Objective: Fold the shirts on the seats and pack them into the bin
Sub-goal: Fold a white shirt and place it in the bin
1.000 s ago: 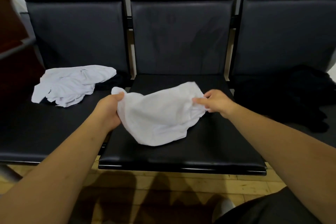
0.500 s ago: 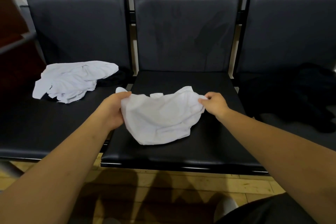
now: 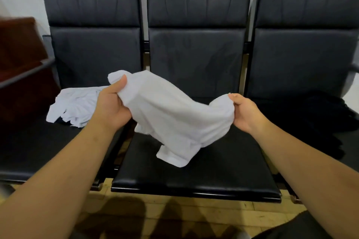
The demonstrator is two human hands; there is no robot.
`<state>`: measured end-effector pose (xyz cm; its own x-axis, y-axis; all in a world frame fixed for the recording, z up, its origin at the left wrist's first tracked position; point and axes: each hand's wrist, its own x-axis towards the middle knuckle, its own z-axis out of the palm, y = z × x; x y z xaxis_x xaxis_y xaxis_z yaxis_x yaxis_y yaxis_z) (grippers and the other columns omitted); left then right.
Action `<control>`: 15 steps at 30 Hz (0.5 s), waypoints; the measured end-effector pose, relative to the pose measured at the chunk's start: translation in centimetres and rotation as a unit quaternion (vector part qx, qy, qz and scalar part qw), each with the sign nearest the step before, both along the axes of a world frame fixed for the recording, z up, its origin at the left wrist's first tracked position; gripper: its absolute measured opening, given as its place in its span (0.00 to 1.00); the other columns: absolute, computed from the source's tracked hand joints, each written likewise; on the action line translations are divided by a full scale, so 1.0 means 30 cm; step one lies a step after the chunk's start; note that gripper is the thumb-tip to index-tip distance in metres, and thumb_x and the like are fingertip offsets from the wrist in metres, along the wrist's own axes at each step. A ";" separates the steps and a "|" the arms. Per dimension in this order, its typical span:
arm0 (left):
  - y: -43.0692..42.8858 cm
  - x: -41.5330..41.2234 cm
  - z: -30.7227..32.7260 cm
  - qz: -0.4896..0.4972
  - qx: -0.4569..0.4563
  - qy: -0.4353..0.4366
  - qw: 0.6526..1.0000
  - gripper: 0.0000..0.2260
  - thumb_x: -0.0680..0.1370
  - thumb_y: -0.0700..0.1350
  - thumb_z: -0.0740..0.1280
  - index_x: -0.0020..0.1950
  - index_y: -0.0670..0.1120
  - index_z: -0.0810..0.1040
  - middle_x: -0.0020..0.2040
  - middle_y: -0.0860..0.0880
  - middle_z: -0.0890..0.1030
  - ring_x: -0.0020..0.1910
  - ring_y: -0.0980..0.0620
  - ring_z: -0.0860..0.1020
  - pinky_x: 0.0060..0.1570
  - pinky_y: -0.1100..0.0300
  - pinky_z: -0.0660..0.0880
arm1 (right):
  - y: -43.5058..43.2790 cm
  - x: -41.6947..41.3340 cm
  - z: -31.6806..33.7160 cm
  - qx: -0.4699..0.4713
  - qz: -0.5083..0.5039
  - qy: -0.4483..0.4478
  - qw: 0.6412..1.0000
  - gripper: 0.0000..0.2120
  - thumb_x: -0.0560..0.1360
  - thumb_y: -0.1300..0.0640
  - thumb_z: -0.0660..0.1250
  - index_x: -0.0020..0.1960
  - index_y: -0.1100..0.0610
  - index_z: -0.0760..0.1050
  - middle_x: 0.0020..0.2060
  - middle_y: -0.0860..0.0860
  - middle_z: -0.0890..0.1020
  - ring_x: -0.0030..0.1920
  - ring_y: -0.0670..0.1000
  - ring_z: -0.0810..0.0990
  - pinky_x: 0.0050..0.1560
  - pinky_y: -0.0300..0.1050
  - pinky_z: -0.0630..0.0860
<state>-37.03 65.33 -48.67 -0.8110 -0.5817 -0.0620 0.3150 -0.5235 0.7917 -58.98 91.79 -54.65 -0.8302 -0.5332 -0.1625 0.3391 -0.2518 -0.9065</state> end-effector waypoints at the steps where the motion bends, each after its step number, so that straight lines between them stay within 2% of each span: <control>1: -0.004 0.007 0.035 0.012 0.004 0.016 1.000 0.15 0.81 0.46 0.65 0.66 0.42 0.77 0.61 0.43 0.84 0.59 0.44 0.83 0.59 0.47 0.78 | 0.011 0.003 0.020 -0.003 0.024 -0.013 1.000 0.12 0.83 0.53 0.62 0.58 0.60 0.79 0.59 0.58 0.84 0.60 0.58 0.82 0.62 0.55 0.77; 3: -0.012 0.011 0.104 0.039 0.009 0.028 0.999 0.16 0.80 0.45 0.66 0.67 0.42 0.78 0.60 0.44 0.84 0.58 0.44 0.84 0.56 0.47 0.79 | 0.024 0.016 0.066 -0.011 0.086 -0.031 0.996 0.16 0.82 0.51 0.63 0.62 0.60 0.80 0.61 0.57 0.83 0.62 0.57 0.82 0.64 0.55 0.74; 5: -0.019 0.012 0.168 0.054 0.004 0.022 0.998 0.17 0.80 0.44 0.66 0.68 0.42 0.77 0.59 0.44 0.84 0.56 0.44 0.84 0.52 0.48 0.81 | 0.030 0.022 0.106 -0.006 0.127 -0.029 0.991 0.15 0.80 0.52 0.66 0.63 0.58 0.81 0.62 0.56 0.83 0.63 0.56 0.81 0.66 0.55 0.74; 7: -0.023 0.011 0.223 0.056 -0.013 0.020 0.998 0.16 0.81 0.44 0.66 0.67 0.41 0.77 0.59 0.44 0.85 0.56 0.44 0.84 0.54 0.48 0.80 | 0.030 0.025 0.134 0.022 0.154 -0.018 0.988 0.17 0.78 0.55 0.68 0.65 0.57 0.79 0.62 0.56 0.82 0.64 0.56 0.80 0.67 0.54 0.73; 10: -0.024 0.015 0.289 0.050 -0.045 0.013 0.998 0.14 0.81 0.44 0.66 0.65 0.40 0.78 0.58 0.43 0.85 0.56 0.44 0.84 0.59 0.46 0.79 | 0.037 0.054 0.154 0.152 0.154 0.008 0.976 0.30 0.66 0.58 0.78 0.67 0.59 0.77 0.59 0.55 0.84 0.62 0.55 0.81 0.62 0.49 0.77; 12: -0.030 0.019 0.316 0.045 -0.072 -0.017 0.996 0.15 0.80 0.44 0.67 0.66 0.41 0.77 0.58 0.43 0.85 0.56 0.43 0.84 0.60 0.45 0.77 | 0.054 0.061 0.152 0.216 0.163 0.043 0.962 0.42 0.53 0.53 0.86 0.65 0.61 0.78 0.56 0.55 0.85 0.60 0.55 0.82 0.59 0.49 0.78; 13: -0.032 0.022 0.324 0.040 -0.086 -0.039 0.995 0.17 0.79 0.44 0.67 0.67 0.41 0.77 0.58 0.43 0.85 0.57 0.42 0.84 0.61 0.44 0.76 | 0.066 0.057 0.153 0.216 0.165 0.049 0.961 0.46 0.49 0.51 0.88 0.65 0.61 0.79 0.57 0.56 0.85 0.60 0.56 0.83 0.60 0.50 0.77; 14: -0.038 0.024 0.331 0.035 -0.099 -0.061 0.993 0.18 0.79 0.44 0.68 0.68 0.42 0.76 0.59 0.43 0.84 0.58 0.42 0.83 0.62 0.43 0.76 | 0.077 0.059 0.164 0.199 0.165 0.041 0.965 0.46 0.50 0.51 0.88 0.65 0.61 0.78 0.59 0.57 0.84 0.60 0.57 0.83 0.61 0.51 0.77; 15: -0.038 0.026 0.338 0.030 -0.112 -0.081 0.990 0.19 0.78 0.44 0.67 0.68 0.42 0.76 0.59 0.43 0.84 0.58 0.42 0.83 0.62 0.43 0.76 | 0.088 0.068 0.183 0.169 0.165 0.028 0.971 0.39 0.58 0.52 0.86 0.65 0.61 0.78 0.61 0.58 0.83 0.62 0.58 0.82 0.63 0.53 0.76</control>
<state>-36.24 64.18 -38.53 -0.7643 -0.6428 -0.0519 0.2004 -0.3132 0.9283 -56.93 94.42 -49.17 -0.6362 -0.6955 -0.3340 0.2993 0.1765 -0.9377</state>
